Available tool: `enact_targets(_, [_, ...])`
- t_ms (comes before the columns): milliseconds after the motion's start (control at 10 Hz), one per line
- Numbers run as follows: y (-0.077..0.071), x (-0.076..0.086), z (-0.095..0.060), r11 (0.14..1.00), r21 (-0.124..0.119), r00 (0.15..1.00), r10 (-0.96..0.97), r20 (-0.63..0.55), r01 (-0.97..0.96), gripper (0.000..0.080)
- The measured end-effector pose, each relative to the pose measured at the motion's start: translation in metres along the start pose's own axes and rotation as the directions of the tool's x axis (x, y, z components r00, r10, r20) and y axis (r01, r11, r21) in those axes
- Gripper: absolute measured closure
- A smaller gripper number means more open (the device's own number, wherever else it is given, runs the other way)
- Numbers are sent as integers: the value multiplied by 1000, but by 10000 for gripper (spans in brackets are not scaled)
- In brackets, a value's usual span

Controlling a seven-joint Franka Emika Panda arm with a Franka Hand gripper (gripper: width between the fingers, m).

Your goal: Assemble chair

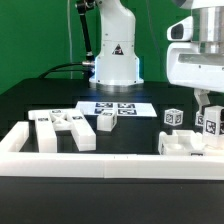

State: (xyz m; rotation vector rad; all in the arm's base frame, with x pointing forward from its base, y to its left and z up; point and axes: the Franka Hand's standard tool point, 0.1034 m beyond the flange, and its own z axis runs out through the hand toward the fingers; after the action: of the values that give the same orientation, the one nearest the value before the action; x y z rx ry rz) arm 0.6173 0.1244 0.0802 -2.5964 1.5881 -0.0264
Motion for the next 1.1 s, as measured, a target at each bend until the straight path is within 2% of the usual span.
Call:
enact_targets(200, [0, 0, 0, 995, 2, 995, 95, 6, -95, 508])
enact_targets(300, [0, 0, 0, 996, 2, 996, 93, 6, -93, 443])
enact_targets(400, [0, -1, 0, 999, 3, 999, 51, 6, -51, 443])
enact_targets(500, [0, -1, 0, 999, 3, 999, 49, 6, -49, 239])
enact_targets(600, [-1, -2, 0, 1000, 3, 1000, -1, 5, 1, 239])
enact_targets(700, [-1, -4, 0, 992, 4, 992, -130, 4, 130, 161])
enact_targets(1100, [-3, -8, 0, 864, 7, 864, -504, 4, 504, 151])
